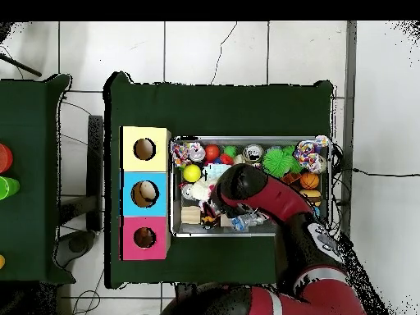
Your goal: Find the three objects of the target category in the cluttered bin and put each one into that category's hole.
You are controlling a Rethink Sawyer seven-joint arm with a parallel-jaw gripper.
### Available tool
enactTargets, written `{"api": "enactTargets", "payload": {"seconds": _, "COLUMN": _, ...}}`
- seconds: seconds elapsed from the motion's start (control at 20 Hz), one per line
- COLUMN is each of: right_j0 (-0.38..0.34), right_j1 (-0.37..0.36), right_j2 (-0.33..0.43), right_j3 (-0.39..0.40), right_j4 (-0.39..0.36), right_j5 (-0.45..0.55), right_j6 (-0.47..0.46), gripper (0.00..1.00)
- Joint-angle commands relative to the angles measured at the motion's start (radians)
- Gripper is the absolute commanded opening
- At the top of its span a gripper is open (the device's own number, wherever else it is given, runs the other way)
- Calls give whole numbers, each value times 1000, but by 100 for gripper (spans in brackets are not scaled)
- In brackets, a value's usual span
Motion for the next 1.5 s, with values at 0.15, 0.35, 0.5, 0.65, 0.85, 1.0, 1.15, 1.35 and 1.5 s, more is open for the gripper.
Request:
{"api": "enactTargets", "payload": {"seconds": 0.15, "right_j0": -13, "right_j1": 157, "right_j2": 50, "right_j3": -18, "right_j4": -50, "right_j5": -142, "right_j6": 167, "gripper": 100}}
{"api": "enactTargets", "payload": {"seconds": 0.35, "right_j0": -9, "right_j1": 157, "right_j2": 31, "right_j3": -51, "right_j4": -59, "right_j5": -110, "right_j6": 174, "gripper": 100}}
{"api": "enactTargets", "payload": {"seconds": 0.5, "right_j0": -5, "right_j1": 155, "right_j2": 14, "right_j3": -80, "right_j4": -70, "right_j5": -69, "right_j6": 174, "gripper": 100}}
{"api": "enactTargets", "payload": {"seconds": 0.65, "right_j0": -3, "right_j1": 157, "right_j2": 7, "right_j3": -96, "right_j4": -78, "right_j5": -65, "right_j6": 172, "gripper": 100}}
{"api": "enactTargets", "payload": {"seconds": 0.85, "right_j0": -4, "right_j1": 156, "right_j2": 2, "right_j3": -91, "right_j4": -86, "right_j5": -112, "right_j6": 173, "gripper": 100}}
{"api": "enactTargets", "payload": {"seconds": 1.0, "right_j0": 1, "right_j1": 161, "right_j2": 1, "right_j3": -92, "right_j4": -83, "right_j5": -127, "right_j6": 183, "gripper": 100}}
{"api": "enactTargets", "payload": {"seconds": 1.15, "right_j0": -1, "right_j1": 161, "right_j2": 7, "right_j3": -73, "right_j4": -74, "right_j5": -161, "right_j6": 192, "gripper": 100}}
{"api": "enactTargets", "payload": {"seconds": 1.35, "right_j0": -4, "right_j1": 165, "right_j2": 12, "right_j3": -49, "right_j4": -66, "right_j5": -202, "right_j6": 204, "gripper": 100}}
{"api": "enactTargets", "payload": {"seconds": 1.5, "right_j0": 0, "right_j1": 163, "right_j2": 8, "right_j3": -45, "right_j4": -67, "right_j5": -197, "right_j6": 209, "gripper": 100}}
